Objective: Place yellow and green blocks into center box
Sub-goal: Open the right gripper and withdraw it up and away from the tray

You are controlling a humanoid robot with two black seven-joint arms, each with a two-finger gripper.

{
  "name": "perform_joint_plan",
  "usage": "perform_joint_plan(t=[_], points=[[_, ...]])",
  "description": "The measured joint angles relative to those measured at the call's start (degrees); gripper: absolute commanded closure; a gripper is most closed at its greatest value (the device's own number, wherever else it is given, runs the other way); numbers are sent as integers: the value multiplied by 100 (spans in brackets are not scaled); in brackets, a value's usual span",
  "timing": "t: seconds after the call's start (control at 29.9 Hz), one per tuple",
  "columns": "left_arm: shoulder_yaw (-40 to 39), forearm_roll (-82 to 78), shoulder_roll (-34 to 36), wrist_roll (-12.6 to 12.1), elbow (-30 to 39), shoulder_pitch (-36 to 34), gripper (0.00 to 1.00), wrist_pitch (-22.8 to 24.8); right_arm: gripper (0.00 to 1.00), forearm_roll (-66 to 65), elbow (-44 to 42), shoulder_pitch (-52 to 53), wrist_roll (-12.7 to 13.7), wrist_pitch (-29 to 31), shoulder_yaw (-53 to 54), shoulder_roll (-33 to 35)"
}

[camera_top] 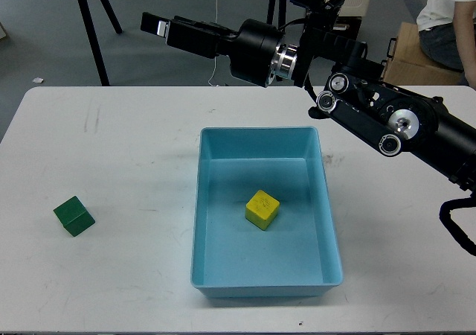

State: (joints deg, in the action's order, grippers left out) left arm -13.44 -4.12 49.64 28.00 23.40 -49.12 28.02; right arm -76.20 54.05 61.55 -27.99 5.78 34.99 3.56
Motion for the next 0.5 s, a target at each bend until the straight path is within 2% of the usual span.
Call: perform_joint_plan(t=[0.23, 0.5], points=[[7, -376, 5, 0, -394, -138, 0, -2, 2, 1166, 22, -118, 0, -128, 205, 51], [9, -1550, -2, 0, -955, -504, 0, -2, 2, 1309, 194, -298, -1, -196, 319, 302]])
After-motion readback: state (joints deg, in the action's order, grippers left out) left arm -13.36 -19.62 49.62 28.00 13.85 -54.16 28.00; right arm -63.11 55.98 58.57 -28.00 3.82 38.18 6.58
